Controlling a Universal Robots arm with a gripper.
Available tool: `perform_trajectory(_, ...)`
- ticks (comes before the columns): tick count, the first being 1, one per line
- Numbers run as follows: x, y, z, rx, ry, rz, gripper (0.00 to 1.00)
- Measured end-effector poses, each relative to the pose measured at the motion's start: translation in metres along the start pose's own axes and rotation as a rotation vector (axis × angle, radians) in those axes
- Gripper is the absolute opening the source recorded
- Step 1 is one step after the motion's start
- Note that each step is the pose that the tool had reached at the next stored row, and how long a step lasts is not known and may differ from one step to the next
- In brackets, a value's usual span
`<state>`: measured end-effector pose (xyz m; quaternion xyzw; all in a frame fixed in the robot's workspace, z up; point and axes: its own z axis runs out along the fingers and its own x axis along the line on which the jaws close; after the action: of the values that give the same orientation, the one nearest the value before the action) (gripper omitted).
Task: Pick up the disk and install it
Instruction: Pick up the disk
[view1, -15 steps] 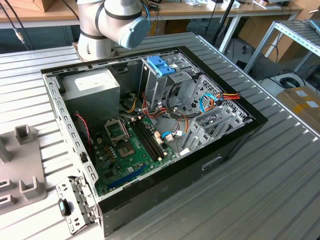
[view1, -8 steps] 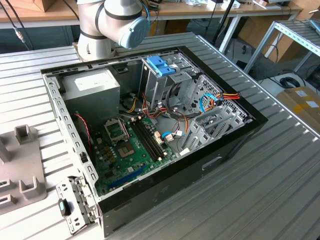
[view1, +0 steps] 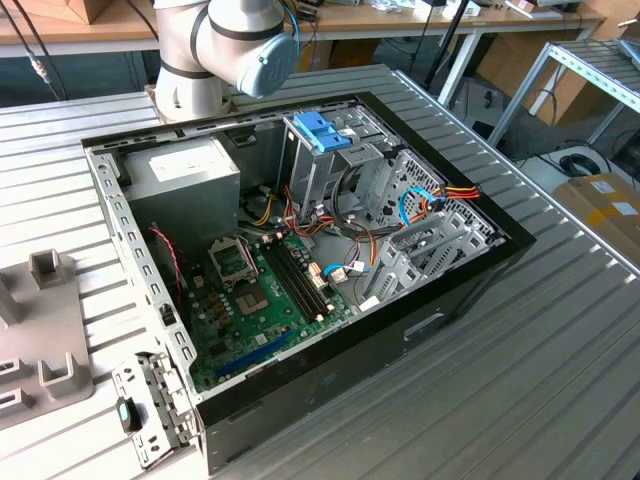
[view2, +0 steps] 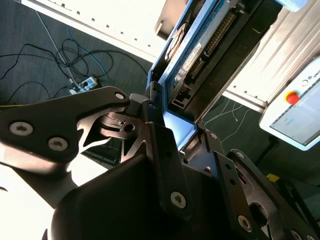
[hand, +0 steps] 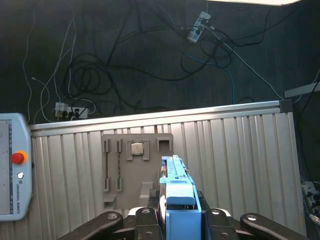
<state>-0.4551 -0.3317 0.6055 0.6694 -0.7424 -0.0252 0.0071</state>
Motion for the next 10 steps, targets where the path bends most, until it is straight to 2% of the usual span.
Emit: perform_trajectory(10,-0.0003,0.0002,-0.0125,-0.0004,0.0,0.0,0.37)
